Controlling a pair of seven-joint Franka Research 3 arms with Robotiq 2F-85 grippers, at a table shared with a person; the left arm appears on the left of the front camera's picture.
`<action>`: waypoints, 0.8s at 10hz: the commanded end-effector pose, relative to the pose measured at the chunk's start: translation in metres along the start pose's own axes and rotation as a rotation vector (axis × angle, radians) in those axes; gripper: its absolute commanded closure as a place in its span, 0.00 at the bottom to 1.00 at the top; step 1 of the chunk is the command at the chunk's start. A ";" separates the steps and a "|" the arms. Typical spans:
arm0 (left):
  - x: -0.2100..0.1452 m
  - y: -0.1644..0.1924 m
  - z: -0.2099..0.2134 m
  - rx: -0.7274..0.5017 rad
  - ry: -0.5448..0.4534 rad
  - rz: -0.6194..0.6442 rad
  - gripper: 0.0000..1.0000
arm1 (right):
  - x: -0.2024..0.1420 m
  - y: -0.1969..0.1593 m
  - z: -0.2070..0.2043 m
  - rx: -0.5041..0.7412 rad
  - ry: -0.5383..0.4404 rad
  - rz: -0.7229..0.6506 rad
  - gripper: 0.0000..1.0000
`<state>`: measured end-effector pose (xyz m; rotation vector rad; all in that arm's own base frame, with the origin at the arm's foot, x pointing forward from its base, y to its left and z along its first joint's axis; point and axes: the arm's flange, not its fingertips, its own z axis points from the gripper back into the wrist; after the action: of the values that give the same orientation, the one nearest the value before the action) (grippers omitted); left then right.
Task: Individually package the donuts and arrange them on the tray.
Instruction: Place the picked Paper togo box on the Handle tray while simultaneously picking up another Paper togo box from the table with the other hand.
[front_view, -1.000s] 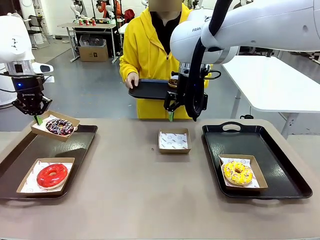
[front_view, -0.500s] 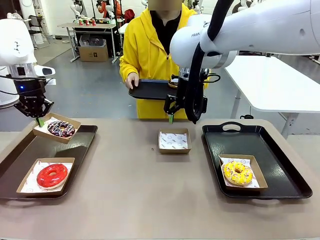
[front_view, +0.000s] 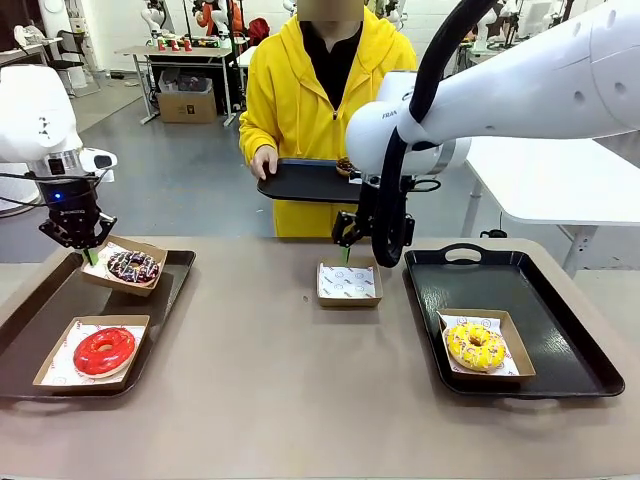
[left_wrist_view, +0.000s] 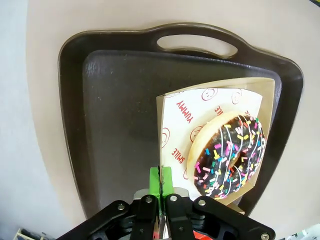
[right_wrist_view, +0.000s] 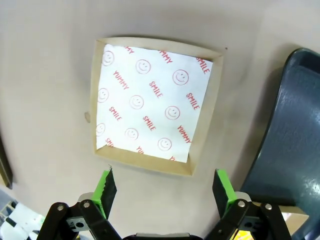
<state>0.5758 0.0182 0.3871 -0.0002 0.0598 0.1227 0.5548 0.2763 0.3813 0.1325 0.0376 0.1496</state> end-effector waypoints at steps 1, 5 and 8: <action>0.004 0.005 -0.005 0.013 0.016 0.003 0.99 | 0.003 -0.005 -0.009 -0.034 -0.021 -0.024 0.00; 0.007 0.001 -0.014 0.020 0.031 -0.019 0.99 | 0.015 -0.022 -0.032 -0.041 -0.036 -0.081 0.00; 0.010 -0.001 -0.017 0.019 0.037 -0.028 0.99 | 0.025 -0.024 -0.047 -0.053 -0.055 -0.117 0.00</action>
<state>0.5808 0.0182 0.3671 0.0015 0.0928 0.1132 0.5785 0.2561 0.3328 0.1236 0.0209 0.0646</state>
